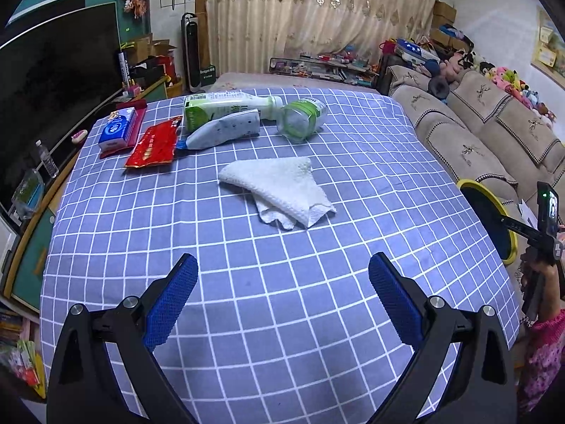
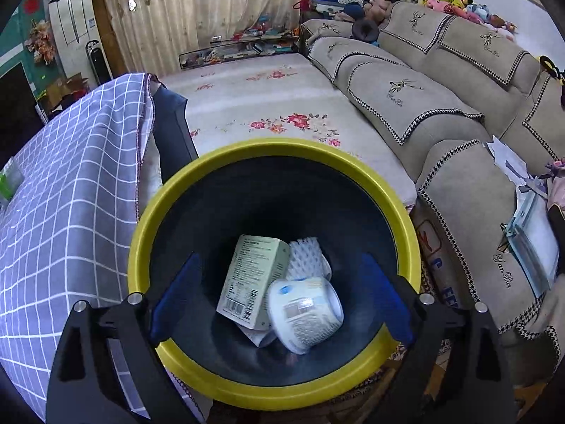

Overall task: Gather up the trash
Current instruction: 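Grasp the white cloth with the left tool and lift it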

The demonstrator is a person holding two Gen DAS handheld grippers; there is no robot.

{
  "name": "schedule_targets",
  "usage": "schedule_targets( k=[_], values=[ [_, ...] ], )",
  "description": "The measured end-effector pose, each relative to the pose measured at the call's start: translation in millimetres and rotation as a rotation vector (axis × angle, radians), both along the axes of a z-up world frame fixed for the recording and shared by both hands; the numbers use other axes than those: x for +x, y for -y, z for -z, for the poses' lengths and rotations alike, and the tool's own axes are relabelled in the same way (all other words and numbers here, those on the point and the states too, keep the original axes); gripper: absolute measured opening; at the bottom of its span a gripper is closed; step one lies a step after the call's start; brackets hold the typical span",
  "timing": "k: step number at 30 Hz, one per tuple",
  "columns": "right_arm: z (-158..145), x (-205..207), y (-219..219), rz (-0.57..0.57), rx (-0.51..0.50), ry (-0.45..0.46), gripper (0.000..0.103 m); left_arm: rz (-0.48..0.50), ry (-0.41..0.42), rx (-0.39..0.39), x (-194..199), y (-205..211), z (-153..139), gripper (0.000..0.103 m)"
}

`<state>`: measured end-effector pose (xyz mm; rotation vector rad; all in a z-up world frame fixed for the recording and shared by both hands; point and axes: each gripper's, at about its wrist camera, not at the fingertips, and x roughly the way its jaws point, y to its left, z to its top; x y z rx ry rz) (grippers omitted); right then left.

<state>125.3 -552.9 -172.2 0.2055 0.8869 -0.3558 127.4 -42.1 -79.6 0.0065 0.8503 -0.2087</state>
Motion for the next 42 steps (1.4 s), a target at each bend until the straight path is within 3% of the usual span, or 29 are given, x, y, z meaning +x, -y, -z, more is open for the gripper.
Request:
schedule_targets(
  k=[9,17,26,35,42],
  values=[
    [-13,0,-10,-0.032,-0.006,0.029,0.087,0.027,-0.033,0.013,47,21,10,0.096],
    [-21,0,-15,-0.058,0.001,0.04,0.087,-0.058,-0.076,0.06,102,22,27,0.096],
    [-21,2,-19,-0.077,0.012,0.042,0.087,-0.078,-0.123,0.068,131,21,44,0.093],
    [-19,4,-23,-0.093,0.021,0.043,0.087,-0.041,-0.14,0.068,141,42,56,0.074],
    [-21,1,-22,-0.09,0.032,0.057,0.087,-0.057,-0.134,0.038,143,41,52,0.033]
  ],
)
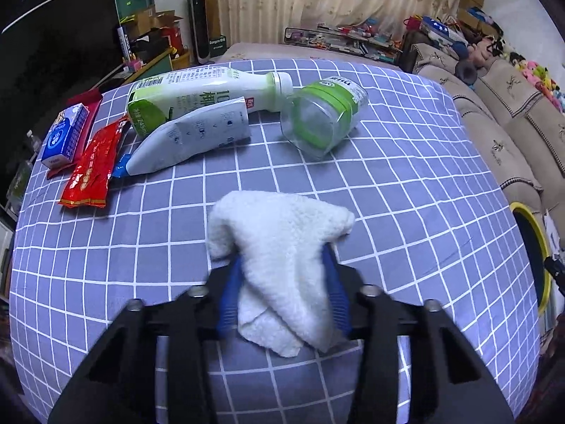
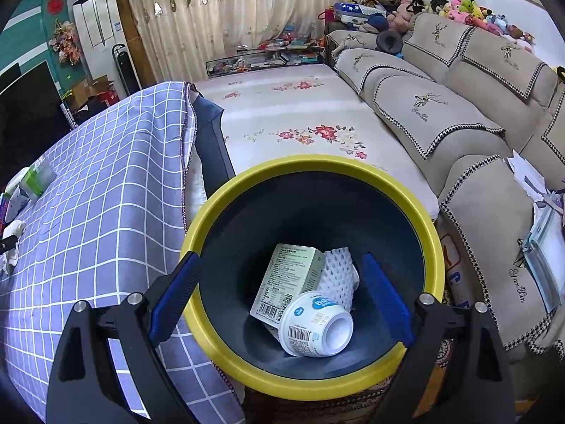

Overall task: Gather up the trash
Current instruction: 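Grasp the white cloth with the left tool and lift it, then carry the white cloth into the bin and open the left tool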

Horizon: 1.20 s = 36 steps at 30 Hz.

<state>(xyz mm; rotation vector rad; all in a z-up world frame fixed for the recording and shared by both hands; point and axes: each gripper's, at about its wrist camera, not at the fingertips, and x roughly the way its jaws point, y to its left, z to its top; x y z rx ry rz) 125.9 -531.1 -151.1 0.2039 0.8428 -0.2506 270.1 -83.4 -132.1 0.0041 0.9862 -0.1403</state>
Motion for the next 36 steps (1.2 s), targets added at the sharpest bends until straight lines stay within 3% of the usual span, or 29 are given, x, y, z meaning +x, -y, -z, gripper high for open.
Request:
schedule_targets(
  k=[4,17,27,36],
  values=[
    [-3,-4,1,0.001,0.007,0.011,0.087,0.019,0.005,-0.022,-7,-2,-6,0.02],
    [-29,-36,3,0.028,0.0,0.082,0.087,0.176,0.094,-0.033,-48,44,-54,0.019],
    [-46,-87,29,0.115,-0.05,0.122,0.088,0.451,0.105,-0.098,-73,162,-84,0.019],
    [-44,-126,74,0.211,-0.033,0.13,0.088,0.671,0.026,-0.11,-85,296,-72,0.019]
  ],
)
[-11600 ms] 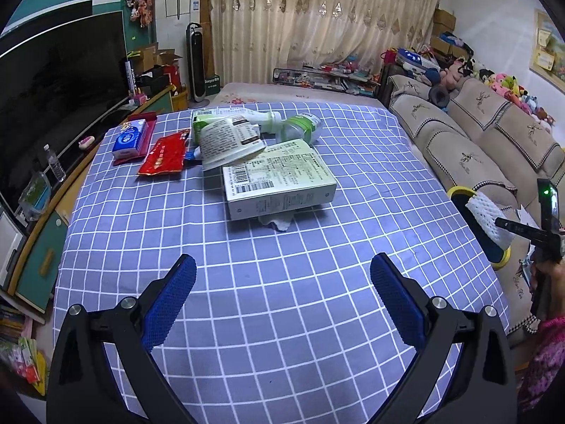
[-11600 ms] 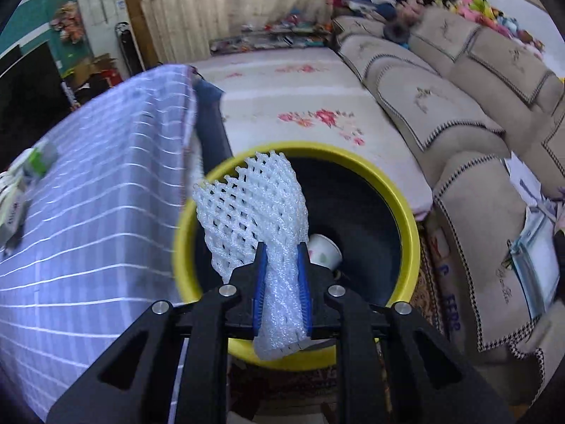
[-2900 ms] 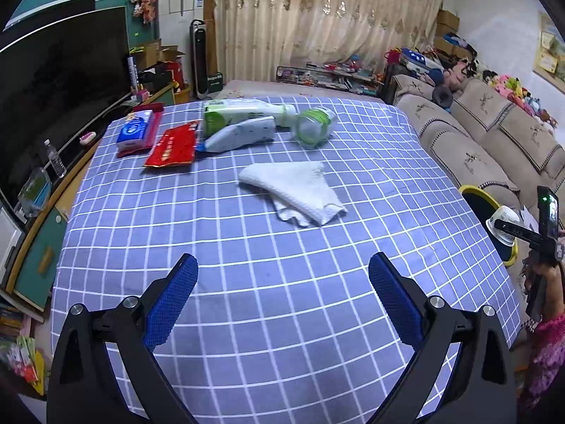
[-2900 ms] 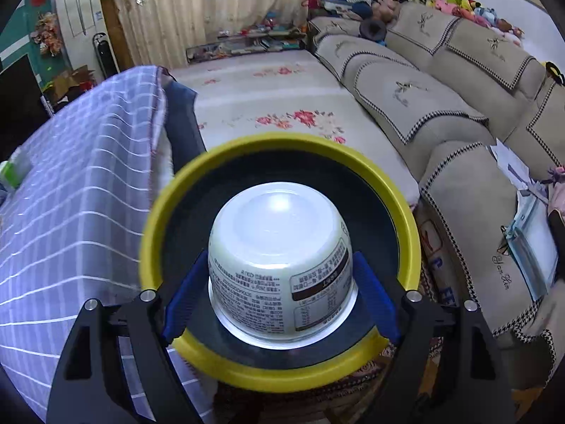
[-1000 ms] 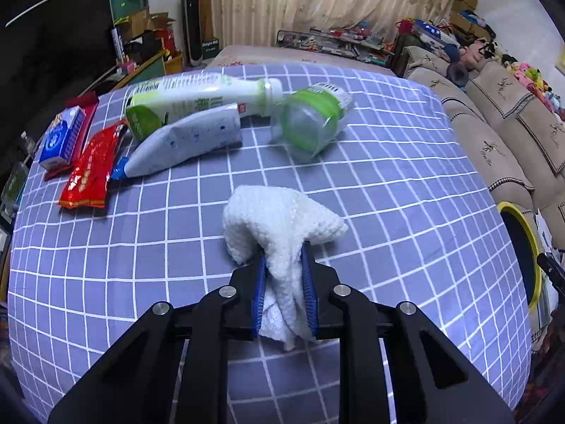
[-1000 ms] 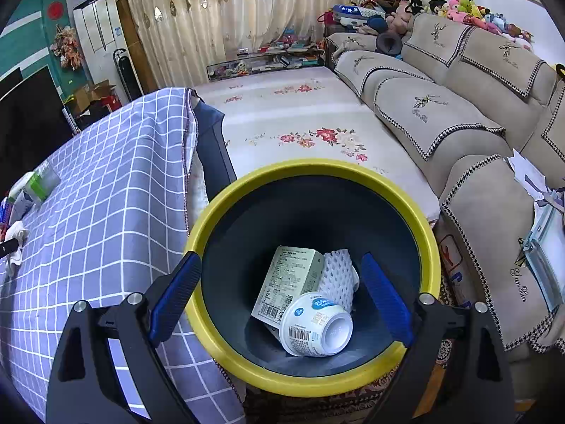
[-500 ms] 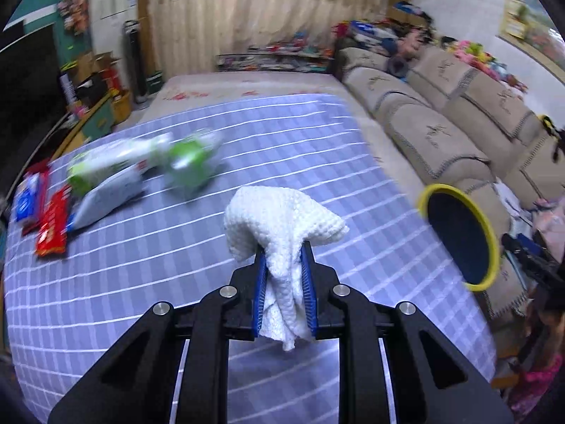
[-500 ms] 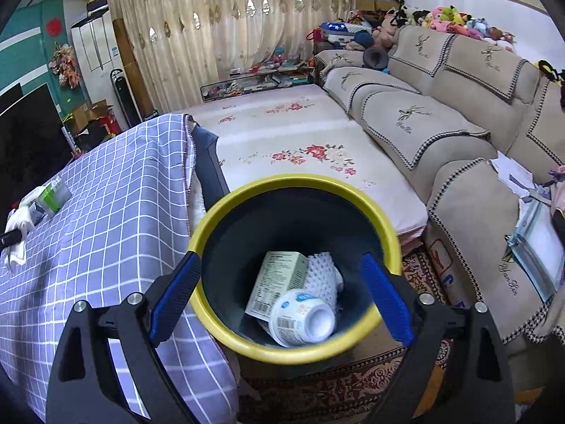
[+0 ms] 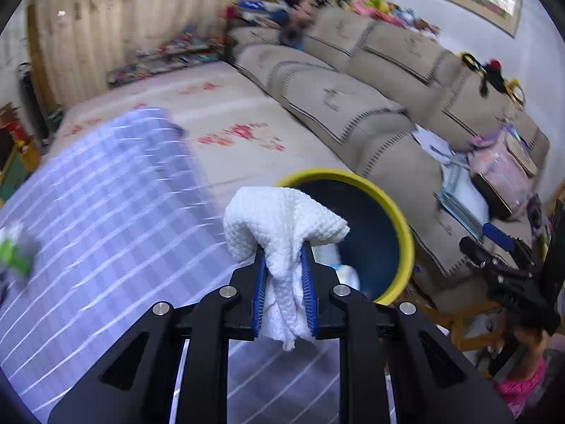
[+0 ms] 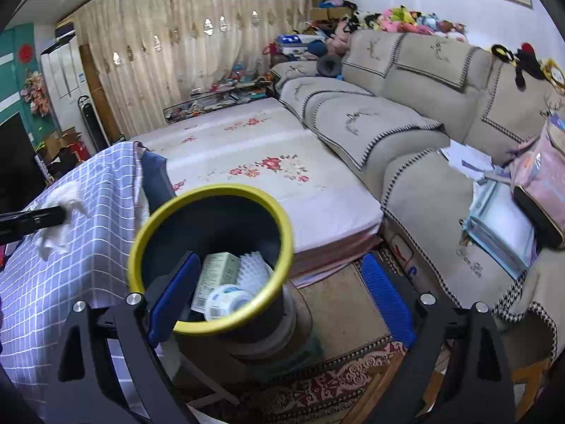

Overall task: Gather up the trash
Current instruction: 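Carry the white cloth into the bin and open the left tool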

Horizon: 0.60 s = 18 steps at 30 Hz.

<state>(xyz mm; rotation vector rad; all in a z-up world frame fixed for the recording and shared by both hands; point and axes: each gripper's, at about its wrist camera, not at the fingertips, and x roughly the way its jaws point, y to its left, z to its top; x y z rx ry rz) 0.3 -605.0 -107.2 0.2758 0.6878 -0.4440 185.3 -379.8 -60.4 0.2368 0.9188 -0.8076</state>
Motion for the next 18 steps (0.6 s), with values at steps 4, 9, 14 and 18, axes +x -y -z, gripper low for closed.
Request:
schedule_targets(
  k=[4,9,14,18],
  values=[
    [10,-8,14,0.016,0.03,-0.013,0.088,0.059,-0.048,0.035,4,52,20,0.02],
    [19,-13,24,0.021,0.053,-0.021,0.088,0.077,-0.075,0.095,11,93,49,0.028],
    [23,-15,32,0.028,0.071,-0.018,0.088,0.053,-0.07,0.142,23,113,71,0.065],
    [22,-16,32,0.027,0.073,-0.015,0.088,0.043,-0.082,0.135,27,109,74,0.067]
  ],
)
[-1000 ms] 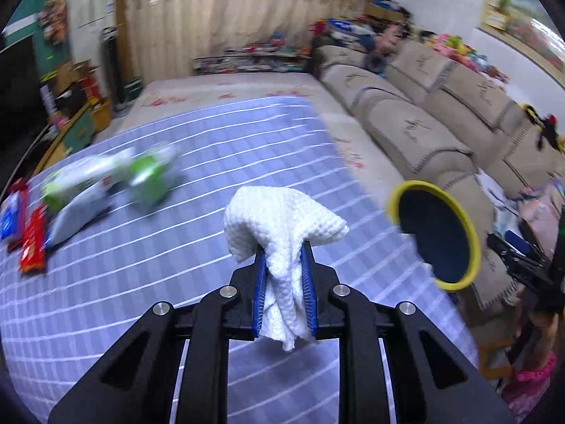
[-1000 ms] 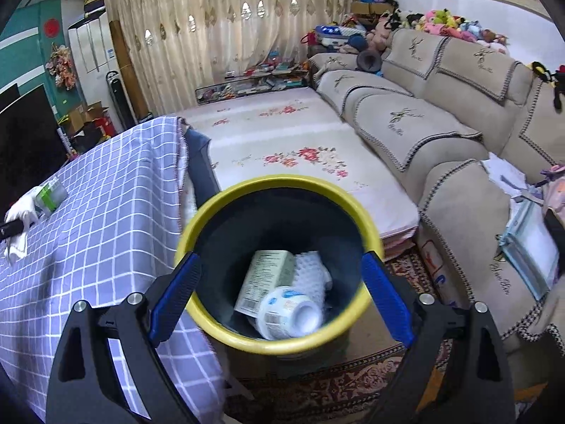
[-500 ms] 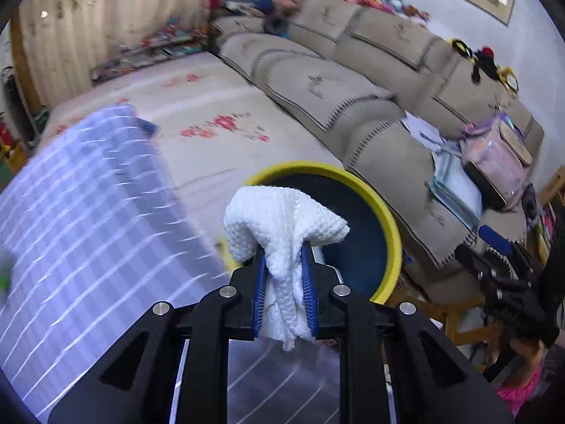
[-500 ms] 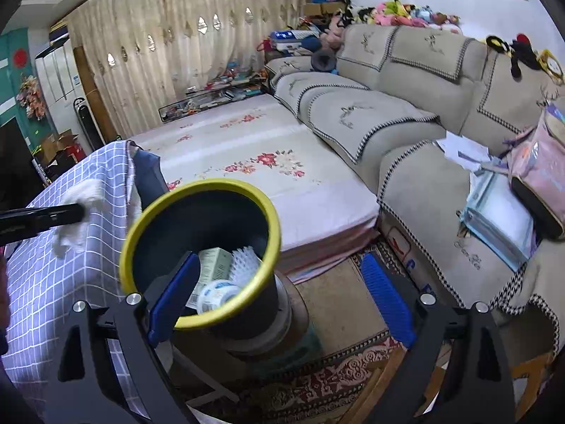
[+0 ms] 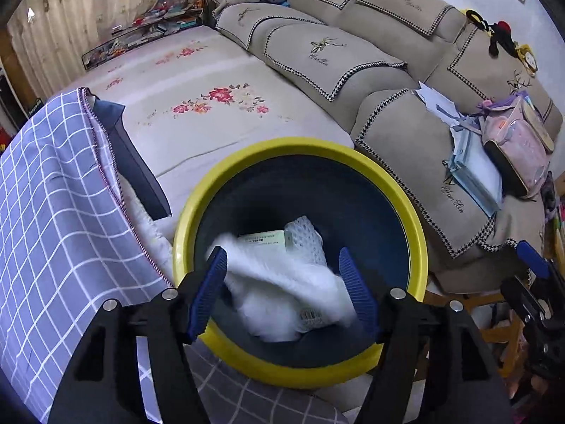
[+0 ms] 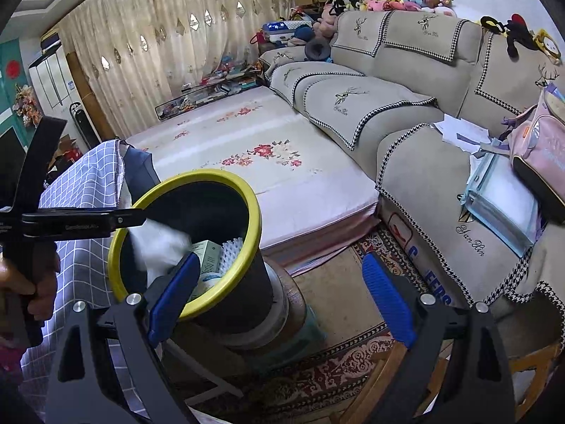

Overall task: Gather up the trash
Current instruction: 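Carry the white cloth into the bin and open the left tool, then grasp the green-capped plastic jar with the right tool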

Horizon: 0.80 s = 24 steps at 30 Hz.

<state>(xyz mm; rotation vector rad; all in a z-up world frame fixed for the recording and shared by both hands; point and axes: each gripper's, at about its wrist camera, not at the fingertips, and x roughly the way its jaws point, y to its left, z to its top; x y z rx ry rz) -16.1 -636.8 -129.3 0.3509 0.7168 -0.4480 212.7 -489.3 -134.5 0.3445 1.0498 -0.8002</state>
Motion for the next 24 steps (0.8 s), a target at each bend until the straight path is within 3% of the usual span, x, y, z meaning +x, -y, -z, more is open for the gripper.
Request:
schedule_targets(
  k=[5,11,18,24],
  values=[
    [-2,0,-2,-0.012,0.001,0.003,0.088,-0.013,0.018,-0.039,-2,-32,-19,0.073],
    [-10,12,-23,-0.053,-0.016,0.0,0.088,-0.062,0.07,-0.11,-18,-105,-56,0.075],
    [-26,47,-70,-0.16,-0.048,-0.001,0.088,-0.267,0.199,-0.151,-26,-255,-92,0.082],
    [-47,93,-135,-0.323,-0.064,0.027,0.088,-0.499,0.261,-0.131,-18,-397,-93,0.085]
  ],
)
